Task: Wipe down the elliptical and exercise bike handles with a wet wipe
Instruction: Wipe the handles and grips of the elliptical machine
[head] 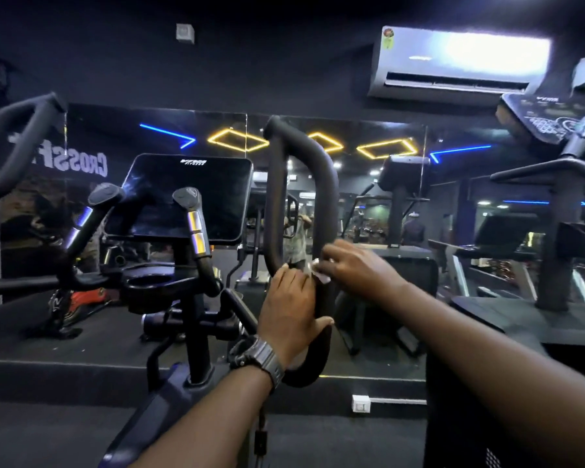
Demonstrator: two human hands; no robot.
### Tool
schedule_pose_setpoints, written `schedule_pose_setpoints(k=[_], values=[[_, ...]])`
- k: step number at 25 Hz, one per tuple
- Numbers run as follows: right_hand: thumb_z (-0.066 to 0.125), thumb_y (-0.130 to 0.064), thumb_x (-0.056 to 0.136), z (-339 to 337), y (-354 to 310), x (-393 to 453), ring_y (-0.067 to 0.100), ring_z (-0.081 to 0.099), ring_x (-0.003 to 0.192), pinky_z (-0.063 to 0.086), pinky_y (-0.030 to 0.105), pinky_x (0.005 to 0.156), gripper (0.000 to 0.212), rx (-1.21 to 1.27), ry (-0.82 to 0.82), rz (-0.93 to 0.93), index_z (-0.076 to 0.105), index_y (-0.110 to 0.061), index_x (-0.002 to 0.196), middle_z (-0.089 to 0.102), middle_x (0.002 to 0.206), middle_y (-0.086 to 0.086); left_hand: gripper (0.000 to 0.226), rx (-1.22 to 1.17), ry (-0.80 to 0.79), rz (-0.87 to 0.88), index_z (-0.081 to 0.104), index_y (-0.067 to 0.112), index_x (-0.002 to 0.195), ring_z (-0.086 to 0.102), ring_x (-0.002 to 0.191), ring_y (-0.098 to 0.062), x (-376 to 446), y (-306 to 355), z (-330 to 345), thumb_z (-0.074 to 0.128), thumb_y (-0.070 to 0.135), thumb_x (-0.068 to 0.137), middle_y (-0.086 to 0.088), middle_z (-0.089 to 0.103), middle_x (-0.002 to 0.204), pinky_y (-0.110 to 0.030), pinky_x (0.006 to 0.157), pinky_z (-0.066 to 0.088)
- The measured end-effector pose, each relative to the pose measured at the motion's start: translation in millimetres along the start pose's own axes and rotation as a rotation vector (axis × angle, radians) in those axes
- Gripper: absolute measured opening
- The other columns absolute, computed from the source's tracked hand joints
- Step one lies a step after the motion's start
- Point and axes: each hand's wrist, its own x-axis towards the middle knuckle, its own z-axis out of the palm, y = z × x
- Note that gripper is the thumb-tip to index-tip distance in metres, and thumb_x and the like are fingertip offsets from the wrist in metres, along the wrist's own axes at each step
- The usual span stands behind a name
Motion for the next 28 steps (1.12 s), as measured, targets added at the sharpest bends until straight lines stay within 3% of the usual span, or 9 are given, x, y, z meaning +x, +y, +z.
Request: schedule_pose_setpoints(k=[4, 6, 10, 13, 15, 17, 21, 23, 28], values=[[0.069, -0.017, 0.088, -37, 59, 76, 0.028, 0.055, 0.085, 0.047, 0.035, 0.064, 0.011, -0.111, 0.273, 0.344, 0.075, -0.015, 0.096, 0.061, 0.087, 0.007, 0.049, 0.021, -0.027, 0.106, 0.061, 0.017, 0.097, 0.055, 0.101, -0.021, 3, -15, 1, 0.063, 0.062, 0.077, 0.0, 0.062, 0.099, -0.038, 0.109, 0.04], [0.065, -0.017, 0.09, -18, 43, 65, 0.028, 0.054, 0.081, 0.049, 0.038, 0.063, 0.013, -0.034, 0.339, 0.401, 0.075, -0.011, 0.093, 0.059, 0.084, 0.008, 0.046, -0.003, -0.054, 0.159, 0.061, 0.017, 0.101, 0.055, 0.105, -0.021, 2, -20, -1, 0.057, 0.059, 0.083, 0.0, 0.062, 0.103, -0.037, 0.11, 0.038], [0.064, -0.017, 0.09, 22, -19, 1, 0.026, 0.052, 0.072, 0.047, 0.036, 0.053, 0.014, 0.041, 0.179, 0.235, 0.071, -0.009, 0.099, 0.053, 0.082, 0.009, 0.058, 0.044, -0.097, 0.23, 0.063, 0.015, 0.118, 0.048, 0.121, -0.021, 12, -38, -7, 0.04, 0.06, 0.09, -0.001, 0.061, 0.118, -0.039, 0.12, 0.023], [0.066, -0.016, 0.089, -11, 24, 49, 0.028, 0.057, 0.072, 0.048, 0.034, 0.054, 0.014, -0.041, 0.21, 0.264, 0.073, -0.007, 0.098, 0.057, 0.083, 0.011, 0.064, 0.114, -0.114, 0.261, 0.066, 0.012, 0.115, 0.042, 0.133, -0.024, 27, -60, -10, 0.031, 0.061, 0.095, -0.006, 0.061, 0.125, -0.044, 0.122, 0.018], [0.067, -0.014, 0.09, -33, 51, 83, 0.024, 0.06, 0.074, 0.049, 0.03, 0.064, 0.015, -0.049, 0.373, 0.437, 0.076, -0.007, 0.1, 0.062, 0.086, 0.01, 0.065, 0.121, -0.108, 0.261, 0.066, 0.009, 0.113, 0.042, 0.135, -0.026, 26, -65, -5, 0.034, 0.062, 0.094, -0.008, 0.061, 0.125, -0.045, 0.122, 0.02], [0.069, -0.013, 0.088, -25, 46, 77, 0.021, 0.058, 0.074, 0.048, 0.029, 0.065, 0.016, 0.001, 0.406, 0.496, 0.076, -0.008, 0.102, 0.061, 0.086, 0.008, 0.064, 0.106, -0.109, 0.246, 0.066, 0.008, 0.112, 0.043, 0.135, -0.026, 22, -61, -1, 0.042, 0.063, 0.091, -0.008, 0.061, 0.123, -0.044, 0.122, 0.019], [0.063, -0.017, 0.088, 9, -14, 3, 0.024, 0.054, 0.075, 0.052, 0.037, 0.058, 0.02, 0.017, 0.155, 0.261, 0.073, -0.01, 0.103, 0.053, 0.084, 0.007, 0.06, 0.087, -0.089, 0.243, 0.067, 0.009, 0.112, 0.044, 0.133, -0.025, 20, -60, -1, 0.051, 0.061, 0.086, -0.006, 0.063, 0.12, -0.041, 0.123, 0.017], [0.068, -0.009, 0.082, -4, -4, 17, 0.024, 0.057, 0.079, 0.054, 0.035, 0.059, 0.025, -0.045, 0.056, 0.19, 0.071, -0.01, 0.107, 0.055, 0.088, 0.008, 0.059, 0.072, -0.08, 0.239, 0.067, 0.011, 0.113, 0.043, 0.135, -0.024, 19, -61, -2, 0.054, 0.061, 0.085, -0.004, 0.062, 0.122, -0.041, 0.124, 0.015], [0.066, -0.013, 0.091, -30, 40, 84, 0.025, 0.056, 0.084, 0.054, 0.036, 0.069, 0.015, -0.088, 0.288, 0.499, 0.073, -0.007, 0.103, 0.057, 0.093, 0.009, 0.061, 0.09, -0.083, 0.238, 0.067, 0.011, 0.115, 0.043, 0.135, -0.023, 20, -59, -1, 0.055, 0.063, 0.086, -0.003, 0.061, 0.123, -0.041, 0.124, 0.016]])
